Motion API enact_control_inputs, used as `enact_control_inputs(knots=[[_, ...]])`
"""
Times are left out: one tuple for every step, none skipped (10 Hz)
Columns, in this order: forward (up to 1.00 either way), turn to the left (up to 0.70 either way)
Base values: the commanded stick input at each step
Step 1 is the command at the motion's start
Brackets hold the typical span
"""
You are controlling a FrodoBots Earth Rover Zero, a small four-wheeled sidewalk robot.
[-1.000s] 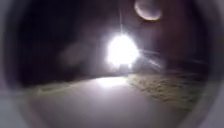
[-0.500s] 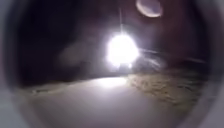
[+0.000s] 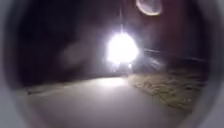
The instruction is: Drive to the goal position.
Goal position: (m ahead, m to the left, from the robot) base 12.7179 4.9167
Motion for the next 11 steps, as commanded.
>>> enact_control_inputs(knots=[[0.85,0.0],[0.85,0.0],[0.85,0.0],[0.85,0.0],[0.85,0.0],[0.85,0.0],[0.85,0.0],[0.85,0.0],[0.85,0.0],[0.85,0.0],[0.85,0.0]])
